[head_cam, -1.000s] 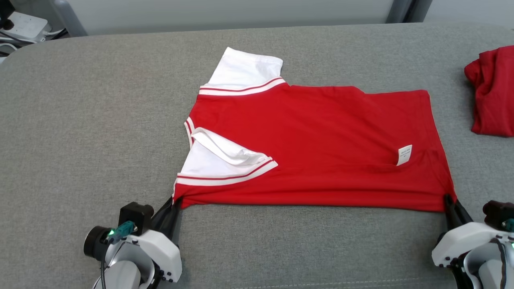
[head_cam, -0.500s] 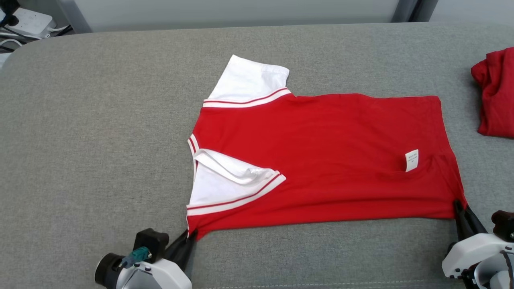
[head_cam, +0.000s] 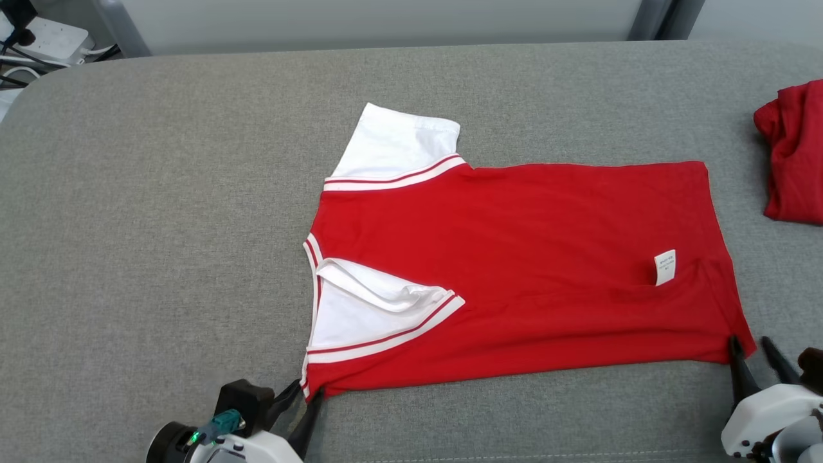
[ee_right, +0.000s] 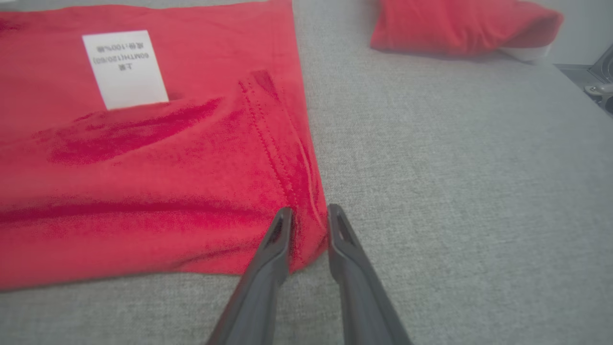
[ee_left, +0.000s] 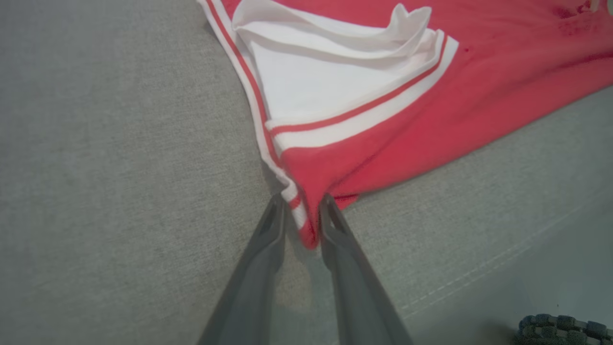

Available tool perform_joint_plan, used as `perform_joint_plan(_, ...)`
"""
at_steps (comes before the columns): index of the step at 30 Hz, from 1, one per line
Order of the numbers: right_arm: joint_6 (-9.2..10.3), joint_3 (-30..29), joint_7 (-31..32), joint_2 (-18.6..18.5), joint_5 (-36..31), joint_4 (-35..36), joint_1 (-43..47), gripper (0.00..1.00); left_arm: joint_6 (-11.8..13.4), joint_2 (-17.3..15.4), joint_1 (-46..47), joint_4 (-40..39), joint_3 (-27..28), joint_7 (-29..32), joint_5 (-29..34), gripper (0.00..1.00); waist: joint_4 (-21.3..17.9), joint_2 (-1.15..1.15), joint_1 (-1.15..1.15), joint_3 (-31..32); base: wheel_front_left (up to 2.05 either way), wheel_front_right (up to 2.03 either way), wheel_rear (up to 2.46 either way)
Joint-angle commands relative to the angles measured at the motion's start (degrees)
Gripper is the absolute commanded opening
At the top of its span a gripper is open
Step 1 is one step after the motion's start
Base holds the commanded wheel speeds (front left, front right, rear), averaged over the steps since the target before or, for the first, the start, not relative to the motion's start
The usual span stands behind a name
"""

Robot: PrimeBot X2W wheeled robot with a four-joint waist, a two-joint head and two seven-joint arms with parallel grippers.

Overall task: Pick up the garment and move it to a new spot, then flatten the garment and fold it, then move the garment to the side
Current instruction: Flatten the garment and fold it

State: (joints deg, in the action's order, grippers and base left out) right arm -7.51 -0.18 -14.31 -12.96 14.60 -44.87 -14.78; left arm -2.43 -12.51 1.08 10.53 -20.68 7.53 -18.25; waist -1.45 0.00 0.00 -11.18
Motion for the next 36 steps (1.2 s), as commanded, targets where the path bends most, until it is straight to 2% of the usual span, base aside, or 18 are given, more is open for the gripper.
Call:
perform_joint_plan(1,0.02,0.12,-0.69,-1.71,0.02,0.64,-0.25,1.0,0.9,-1.38,0.03,-1.69,1.95,-0.22,0.1,0.6,-0.16,0.0,0.0,0.25,0.0,0.0,0.0)
perform_joint_plan(2,0.02,-0.28,-0.69,-1.72,-0.37,0.91,-0.3,1.0,1.12,-1.44,-0.06,-1.73,1.92,-0.2,0.23,1.0,-0.27,0.0,0.0,0.41,0.0,0.0,0.0)
perform_joint_plan(6,0.02,-2.82,-0.69,-1.49,-2.62,2.83,-0.06,1.0,2.31,-1.32,-0.56,-2.14,1.99,-0.16,0.44,1.0,-0.61,0.0,0.0,1.34,0.0,0.0,0.0)
perform_joint_plan(10,0.02,-4.81,-0.69,0.08,-4.85,9.13,0.65,1.0,4.33,-1.4,-1.0,-3.29,3.46,-1.63,0.48,1.0,-0.98,0.0,0.0,2.47,0.0,0.0,0.0)
perform_joint_plan(16,0.02,-6.7,-0.69,3.74,-7.01,19.79,2.6,1.0,6.8,-0.29,-0.21,-5.1,7.28,-8.82,-0.72,1.0,-1.24,0.0,0.0,4.76,0.0,0.0,0.0)
perform_joint_plan(18,0.02,-4.68,-0.69,4.58,-7.66,23.43,3.9,1.0,7.23,0.57,0.39,-4.53,8.76,-13.16,-1.49,1.0,-1.33,0.0,0.0,6.32,0.0,0.0,0.0)
perform_joint_plan(24,0.02,0.05,-0.69,5.27,-4.63,29.11,7.05,1.0,6.43,2.68,0.77,-3.22,10.55,-20.6,-3.17,1.0,-1.81,0.0,0.0,9.2,0.0,0.0,0.0)
perform_joint_plan(29,0.02,3.08,-0.69,4.66,-2.45,30.27,8.77,1.0,6.0,3.88,1.33,-1.38,10.4,-22.03,-2.34,1.0,-2.57,0.0,0.0,10.6,0.0,0.0,0.0)
perform_joint_plan(36,0.02,4.38,-0.69,3.76,-1.54,29.71,9.09,1.0,4.92,4.69,4.52,1.51,9.62,-22.39,-1.14,1.0,-3.38,0.0,0.0,10.75,0.0,0.0,0.0)
